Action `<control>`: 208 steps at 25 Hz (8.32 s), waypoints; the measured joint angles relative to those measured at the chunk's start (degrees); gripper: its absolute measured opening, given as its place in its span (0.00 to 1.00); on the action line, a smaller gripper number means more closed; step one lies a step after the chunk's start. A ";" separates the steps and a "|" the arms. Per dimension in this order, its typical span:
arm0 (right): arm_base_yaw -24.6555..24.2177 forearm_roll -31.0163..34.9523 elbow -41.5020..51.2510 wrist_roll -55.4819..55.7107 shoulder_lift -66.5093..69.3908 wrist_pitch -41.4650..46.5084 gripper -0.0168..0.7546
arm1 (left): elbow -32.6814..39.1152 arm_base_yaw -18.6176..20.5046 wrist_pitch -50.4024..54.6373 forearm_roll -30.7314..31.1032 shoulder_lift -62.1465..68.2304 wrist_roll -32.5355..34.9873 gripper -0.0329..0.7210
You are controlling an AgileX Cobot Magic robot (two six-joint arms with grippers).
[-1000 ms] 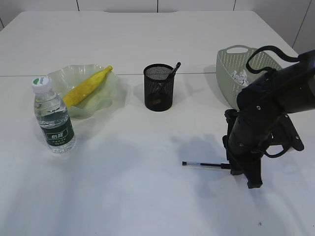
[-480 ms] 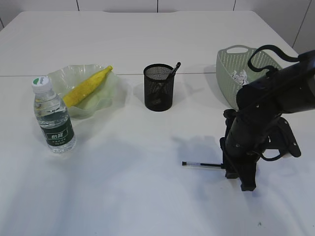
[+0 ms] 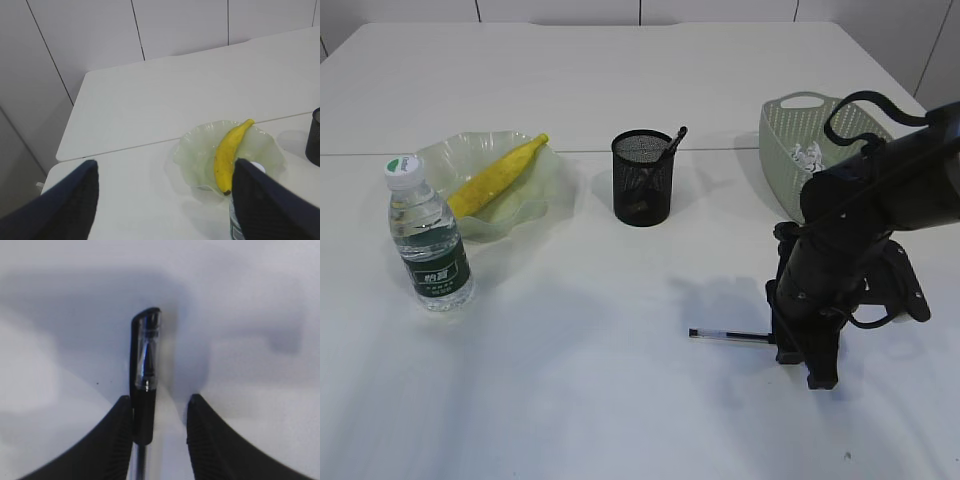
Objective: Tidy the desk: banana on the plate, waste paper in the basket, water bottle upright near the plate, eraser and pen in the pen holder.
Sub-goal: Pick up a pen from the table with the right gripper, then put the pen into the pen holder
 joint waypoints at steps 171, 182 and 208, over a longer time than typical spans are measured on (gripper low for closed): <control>-0.36 -65.11 -25.18 -60.91 -0.47 -33.75 0.08 | 0.00 0.00 2.71 0.63 0.00 0.04 0.83; -2.11 -65.52 -25.37 -67.24 1.88 -45.58 0.08 | 0.00 0.00 3.22 2.81 0.00 0.04 0.83; -5.32 -33.54 -26.01 -98.33 8.00 -70.34 0.08 | 0.00 0.00 5.15 6.97 0.00 0.04 0.83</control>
